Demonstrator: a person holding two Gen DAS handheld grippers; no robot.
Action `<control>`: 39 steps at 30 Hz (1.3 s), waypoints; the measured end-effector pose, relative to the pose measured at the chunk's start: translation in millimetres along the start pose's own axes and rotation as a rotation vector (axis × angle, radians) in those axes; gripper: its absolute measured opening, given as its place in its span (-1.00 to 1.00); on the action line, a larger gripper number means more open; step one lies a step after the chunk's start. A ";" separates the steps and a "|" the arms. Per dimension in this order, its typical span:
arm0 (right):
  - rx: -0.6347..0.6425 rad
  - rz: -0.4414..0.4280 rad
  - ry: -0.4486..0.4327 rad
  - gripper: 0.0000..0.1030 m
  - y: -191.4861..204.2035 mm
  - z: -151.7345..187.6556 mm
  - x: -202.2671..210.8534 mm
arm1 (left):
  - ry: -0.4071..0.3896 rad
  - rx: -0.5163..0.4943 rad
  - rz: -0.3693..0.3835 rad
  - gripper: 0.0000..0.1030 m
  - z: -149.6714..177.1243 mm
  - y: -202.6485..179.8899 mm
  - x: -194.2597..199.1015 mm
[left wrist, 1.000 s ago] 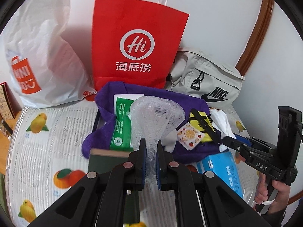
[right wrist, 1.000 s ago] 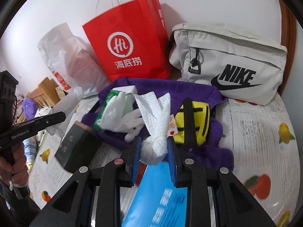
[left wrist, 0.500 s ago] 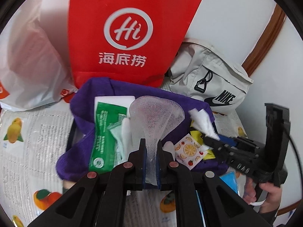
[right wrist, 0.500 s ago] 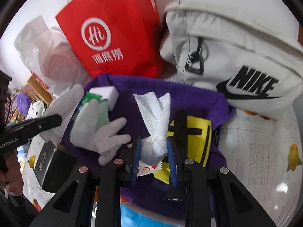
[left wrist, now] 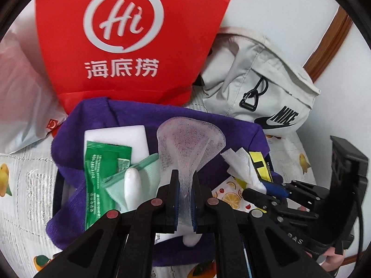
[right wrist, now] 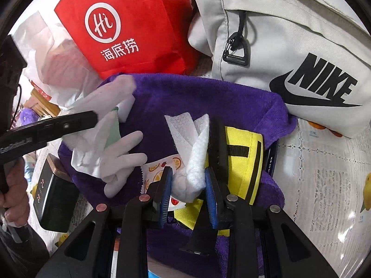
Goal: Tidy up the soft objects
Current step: 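Carry the mesh bag and the tissue over the purple towel with both tools, then lower the mesh bag and tissue onto the purple towel and open both tools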
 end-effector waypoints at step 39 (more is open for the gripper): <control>0.012 0.027 -0.178 0.11 39.4 78.0 116.3 | -0.110 -0.035 -0.002 0.18 60.8 -17.5 93.1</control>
Point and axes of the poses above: each gripper's, at about its wrist camera, not at the fingertips, and x roughly against the way its jaws point, y to its left, z to its underside, the point moved 9 cm from there along -x, roughly the way its jaws point, and after that the axes turned 5 degrees about y, right-handed, at the moved point
